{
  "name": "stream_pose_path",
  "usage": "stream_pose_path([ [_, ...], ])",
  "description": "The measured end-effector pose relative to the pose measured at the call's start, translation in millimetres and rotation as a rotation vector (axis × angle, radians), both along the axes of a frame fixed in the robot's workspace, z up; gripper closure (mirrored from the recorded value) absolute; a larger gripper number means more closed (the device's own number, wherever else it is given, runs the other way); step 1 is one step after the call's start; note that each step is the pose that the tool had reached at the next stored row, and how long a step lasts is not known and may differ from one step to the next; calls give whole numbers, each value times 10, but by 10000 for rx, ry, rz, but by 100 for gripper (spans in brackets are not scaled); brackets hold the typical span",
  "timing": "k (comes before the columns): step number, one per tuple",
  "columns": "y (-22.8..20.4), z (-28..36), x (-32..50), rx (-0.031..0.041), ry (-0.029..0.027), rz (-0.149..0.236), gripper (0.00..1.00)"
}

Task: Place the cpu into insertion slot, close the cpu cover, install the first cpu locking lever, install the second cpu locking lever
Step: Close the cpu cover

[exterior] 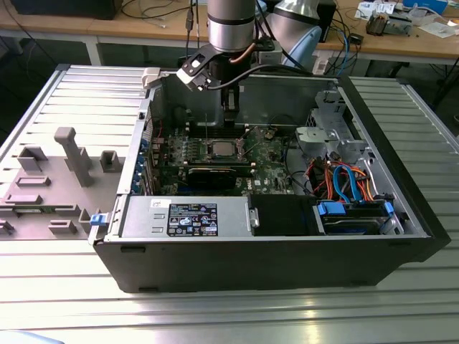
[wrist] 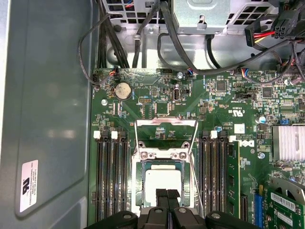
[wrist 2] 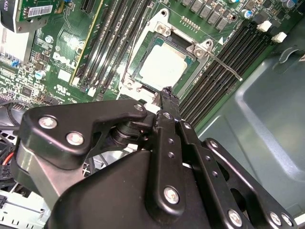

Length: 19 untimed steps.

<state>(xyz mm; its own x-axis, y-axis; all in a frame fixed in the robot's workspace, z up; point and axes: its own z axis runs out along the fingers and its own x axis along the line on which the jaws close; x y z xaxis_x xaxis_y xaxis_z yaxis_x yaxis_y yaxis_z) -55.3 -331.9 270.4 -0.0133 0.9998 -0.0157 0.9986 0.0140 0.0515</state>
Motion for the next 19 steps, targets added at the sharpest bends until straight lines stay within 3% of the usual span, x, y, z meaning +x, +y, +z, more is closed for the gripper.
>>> stream_pose_path([
  [19,0,51,18,0,0,0,89],
])
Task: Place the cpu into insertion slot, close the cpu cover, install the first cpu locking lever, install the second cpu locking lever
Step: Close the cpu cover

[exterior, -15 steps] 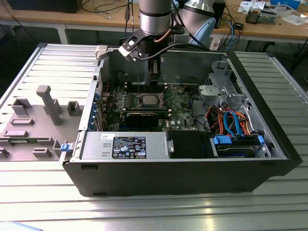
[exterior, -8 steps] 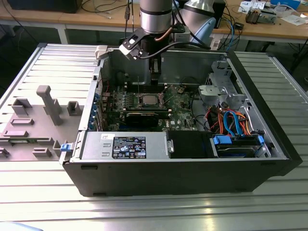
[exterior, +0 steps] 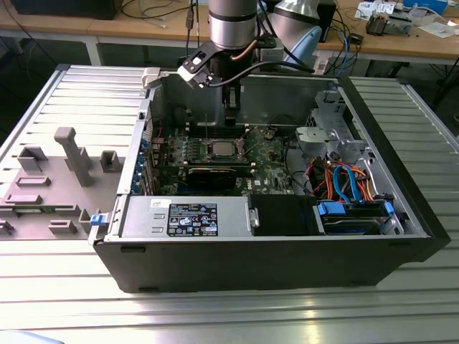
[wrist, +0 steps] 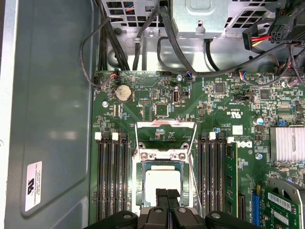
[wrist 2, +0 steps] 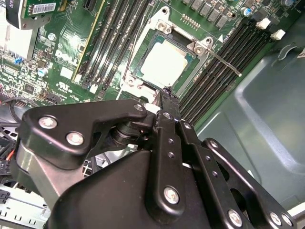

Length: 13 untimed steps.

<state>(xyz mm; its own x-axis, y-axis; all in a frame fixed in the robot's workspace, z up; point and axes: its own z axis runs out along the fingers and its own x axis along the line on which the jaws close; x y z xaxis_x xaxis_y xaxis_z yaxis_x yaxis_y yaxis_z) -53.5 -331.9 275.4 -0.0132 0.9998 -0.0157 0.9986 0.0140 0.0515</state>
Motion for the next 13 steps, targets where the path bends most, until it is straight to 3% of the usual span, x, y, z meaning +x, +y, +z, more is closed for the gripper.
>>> stream_pose_path([
  [13,0,0,37,-1,0,-2,89],
])
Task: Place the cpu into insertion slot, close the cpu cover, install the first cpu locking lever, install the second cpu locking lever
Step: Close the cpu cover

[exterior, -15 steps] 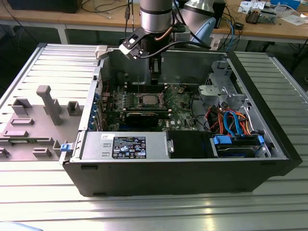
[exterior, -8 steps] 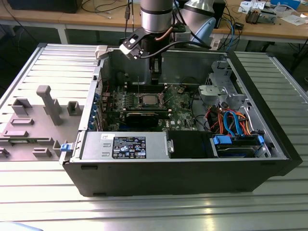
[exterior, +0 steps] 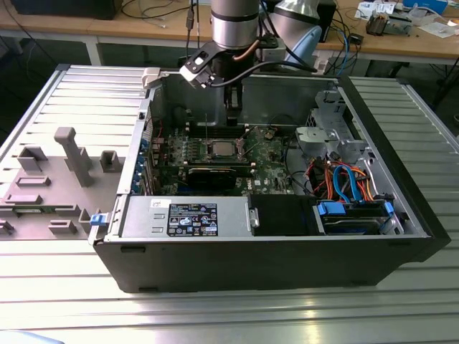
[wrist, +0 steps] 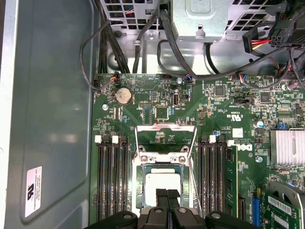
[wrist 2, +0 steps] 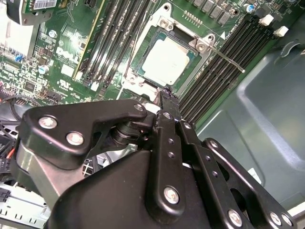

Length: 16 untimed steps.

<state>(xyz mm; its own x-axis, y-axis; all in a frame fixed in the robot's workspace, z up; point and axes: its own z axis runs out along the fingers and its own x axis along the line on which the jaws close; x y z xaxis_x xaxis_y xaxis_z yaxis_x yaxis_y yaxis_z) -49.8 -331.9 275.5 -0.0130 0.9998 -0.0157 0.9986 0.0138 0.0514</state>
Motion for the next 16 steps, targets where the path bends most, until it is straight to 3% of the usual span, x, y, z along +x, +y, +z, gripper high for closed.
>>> stream_pose_path([
  [16,0,0,54,0,-1,2,89],
])
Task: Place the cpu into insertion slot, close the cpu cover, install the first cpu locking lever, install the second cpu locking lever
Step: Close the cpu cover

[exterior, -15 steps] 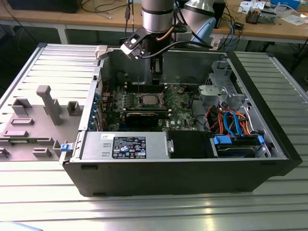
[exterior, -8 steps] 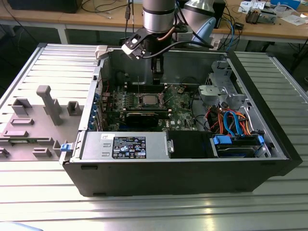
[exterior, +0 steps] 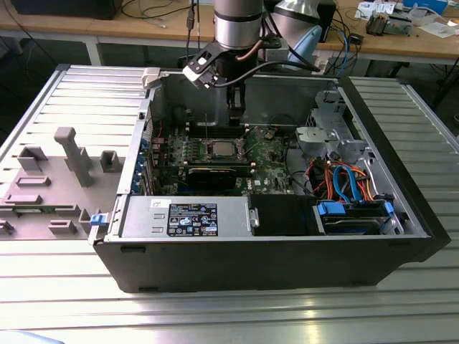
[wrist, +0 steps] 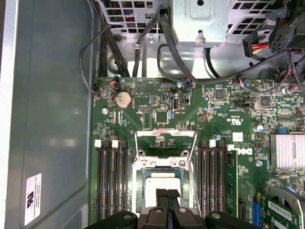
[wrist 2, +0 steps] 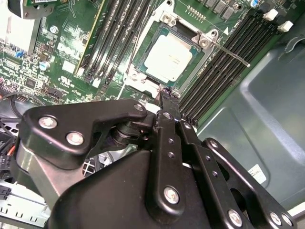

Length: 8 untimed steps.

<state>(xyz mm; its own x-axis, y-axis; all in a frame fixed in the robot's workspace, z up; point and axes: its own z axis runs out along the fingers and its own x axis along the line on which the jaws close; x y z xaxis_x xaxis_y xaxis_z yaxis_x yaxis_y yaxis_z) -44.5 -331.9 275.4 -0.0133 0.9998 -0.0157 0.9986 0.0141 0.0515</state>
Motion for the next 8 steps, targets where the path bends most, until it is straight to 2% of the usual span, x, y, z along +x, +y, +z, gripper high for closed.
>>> stream_pose_path([
  [8,0,0,38,0,0,0,89],
])
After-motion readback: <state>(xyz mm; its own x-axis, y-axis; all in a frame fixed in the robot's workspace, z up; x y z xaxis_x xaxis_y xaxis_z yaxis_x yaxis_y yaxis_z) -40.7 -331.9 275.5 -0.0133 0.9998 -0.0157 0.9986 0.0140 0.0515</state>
